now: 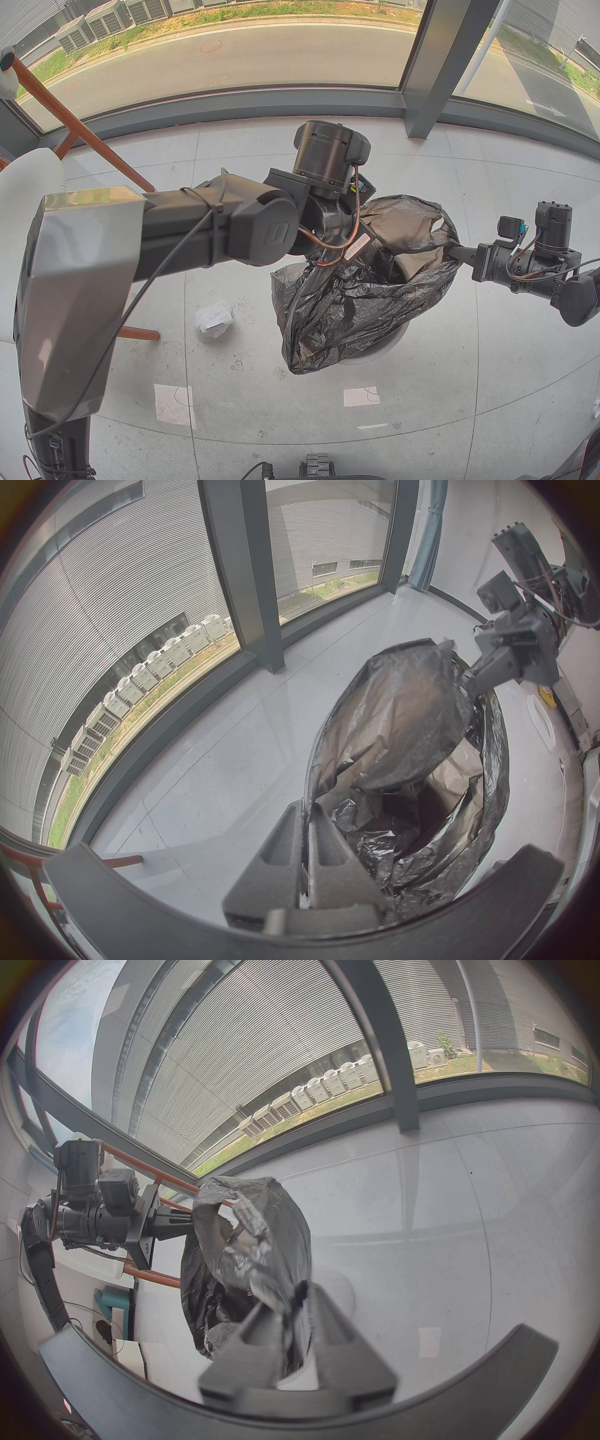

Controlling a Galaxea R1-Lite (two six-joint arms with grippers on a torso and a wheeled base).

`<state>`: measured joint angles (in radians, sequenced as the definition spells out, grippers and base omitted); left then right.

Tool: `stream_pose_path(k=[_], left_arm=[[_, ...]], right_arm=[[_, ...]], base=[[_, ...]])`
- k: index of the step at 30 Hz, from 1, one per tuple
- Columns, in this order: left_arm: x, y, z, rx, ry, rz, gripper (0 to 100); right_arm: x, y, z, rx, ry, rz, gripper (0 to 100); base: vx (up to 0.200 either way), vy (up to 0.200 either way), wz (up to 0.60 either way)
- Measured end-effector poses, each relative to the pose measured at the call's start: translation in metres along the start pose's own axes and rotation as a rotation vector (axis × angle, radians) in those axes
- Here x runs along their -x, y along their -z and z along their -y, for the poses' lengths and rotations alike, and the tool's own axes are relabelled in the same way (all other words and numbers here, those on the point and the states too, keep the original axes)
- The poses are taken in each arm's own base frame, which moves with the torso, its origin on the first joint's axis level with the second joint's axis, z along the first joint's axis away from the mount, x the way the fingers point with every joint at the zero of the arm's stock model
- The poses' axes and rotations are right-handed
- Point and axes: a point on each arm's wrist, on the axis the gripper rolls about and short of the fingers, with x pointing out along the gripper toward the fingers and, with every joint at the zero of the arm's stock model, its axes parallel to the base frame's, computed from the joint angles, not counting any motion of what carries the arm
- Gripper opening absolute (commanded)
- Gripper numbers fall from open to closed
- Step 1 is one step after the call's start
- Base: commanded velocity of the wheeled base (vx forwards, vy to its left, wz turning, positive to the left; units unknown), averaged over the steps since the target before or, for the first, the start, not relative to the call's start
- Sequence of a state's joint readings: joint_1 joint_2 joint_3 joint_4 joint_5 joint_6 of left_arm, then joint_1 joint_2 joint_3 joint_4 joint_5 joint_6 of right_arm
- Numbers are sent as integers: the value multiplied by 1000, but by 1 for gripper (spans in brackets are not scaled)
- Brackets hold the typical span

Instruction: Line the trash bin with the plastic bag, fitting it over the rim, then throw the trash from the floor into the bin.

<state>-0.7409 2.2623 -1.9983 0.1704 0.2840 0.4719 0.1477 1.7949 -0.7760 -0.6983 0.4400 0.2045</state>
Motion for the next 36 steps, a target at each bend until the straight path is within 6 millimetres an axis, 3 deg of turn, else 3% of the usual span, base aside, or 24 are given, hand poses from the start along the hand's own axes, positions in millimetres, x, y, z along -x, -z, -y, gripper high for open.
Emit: stream_pose_path(k=[3, 10, 15, 26, 31, 32, 36], left_arm=[[-4, 2, 2, -2, 4, -6, 0], [-11, 9, 0, -2, 2, -31, 0], [-17, 19, -16, 11, -25, -54, 0], [-24, 38, -49, 46, -70, -89, 0], [-23, 40, -49, 53, -58, -106, 0], [-23, 41, -49, 52, -55, -112, 100], [-22, 42, -48, 57, -47, -125, 100]], right_arm=[[0, 3, 3, -10, 3, -14, 100], [12, 37, 3, -60, 3, -121, 100], [21, 53, 1, -81, 9, -170, 100], [29, 61, -2, -90, 11, -188, 100], [31, 62, -2, -94, 16, -191, 100], [31, 62, -2, -94, 16, -190, 100], [32, 62, -2, -94, 18, -190, 100]], base=[[0, 0, 0], [0, 0, 0], [0, 0, 0], [0, 0, 0], [0, 0, 0], [0, 0, 0], [0, 0, 0]])
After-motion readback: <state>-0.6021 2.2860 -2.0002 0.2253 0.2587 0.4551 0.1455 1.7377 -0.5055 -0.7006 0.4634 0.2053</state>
